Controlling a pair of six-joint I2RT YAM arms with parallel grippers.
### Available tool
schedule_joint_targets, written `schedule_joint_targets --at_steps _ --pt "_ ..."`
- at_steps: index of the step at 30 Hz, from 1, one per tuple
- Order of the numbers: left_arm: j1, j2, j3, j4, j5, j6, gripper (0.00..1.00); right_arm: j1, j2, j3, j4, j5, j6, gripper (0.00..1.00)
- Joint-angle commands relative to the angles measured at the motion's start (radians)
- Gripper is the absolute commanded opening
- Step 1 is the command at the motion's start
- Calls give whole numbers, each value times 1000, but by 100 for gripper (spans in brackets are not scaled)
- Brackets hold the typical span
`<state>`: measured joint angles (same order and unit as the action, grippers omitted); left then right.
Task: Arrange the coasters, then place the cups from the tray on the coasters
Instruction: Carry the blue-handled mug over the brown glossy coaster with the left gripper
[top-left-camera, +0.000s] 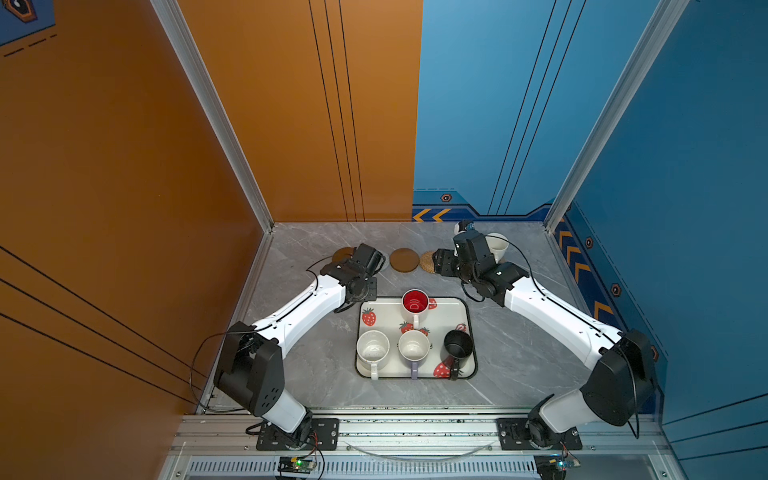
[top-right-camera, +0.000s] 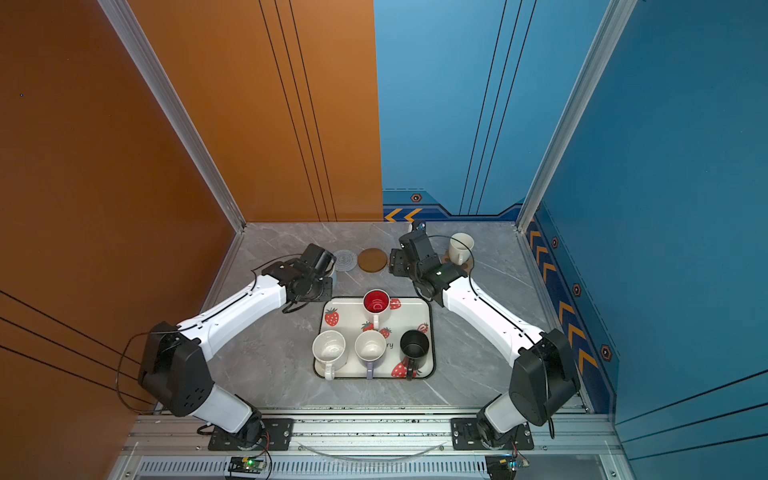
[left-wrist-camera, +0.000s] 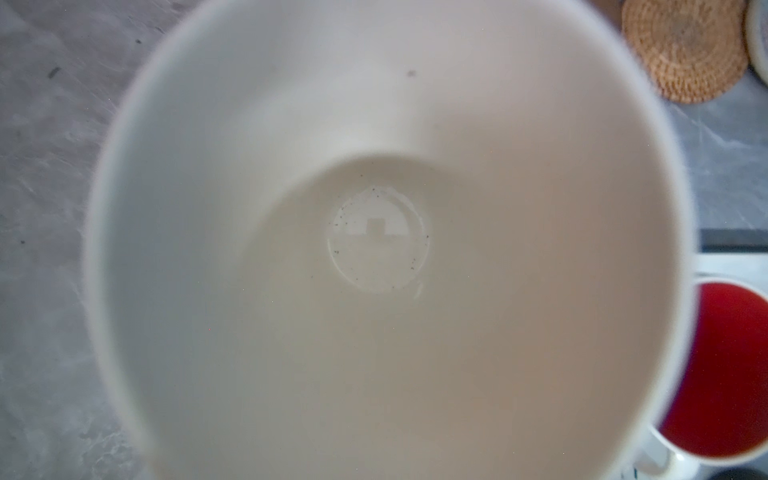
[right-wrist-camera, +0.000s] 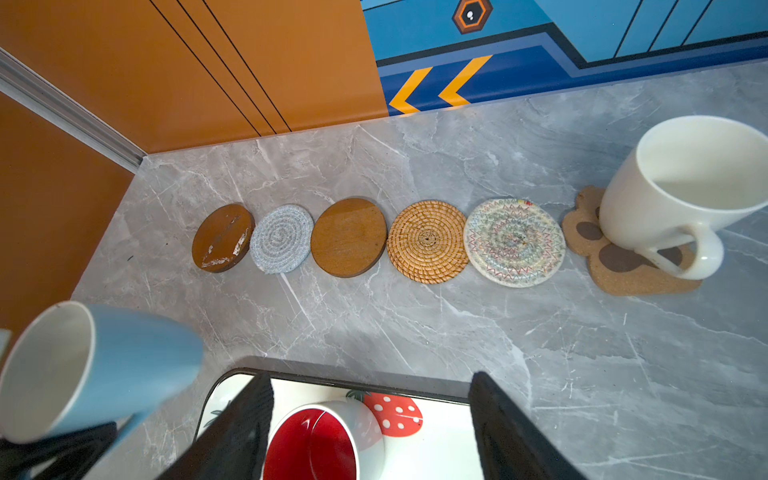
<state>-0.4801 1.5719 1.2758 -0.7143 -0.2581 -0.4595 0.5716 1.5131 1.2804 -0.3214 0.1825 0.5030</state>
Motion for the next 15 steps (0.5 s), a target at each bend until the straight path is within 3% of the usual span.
schedule_joint_targets --at_steps 1,15 --pt "59 39 83 21 -10 41 0 -10 -27 -15 -9 -19 12 73" --pt "175 303 302 26 -6 77 0 -21 -60 -30 -28 -6 12 72"
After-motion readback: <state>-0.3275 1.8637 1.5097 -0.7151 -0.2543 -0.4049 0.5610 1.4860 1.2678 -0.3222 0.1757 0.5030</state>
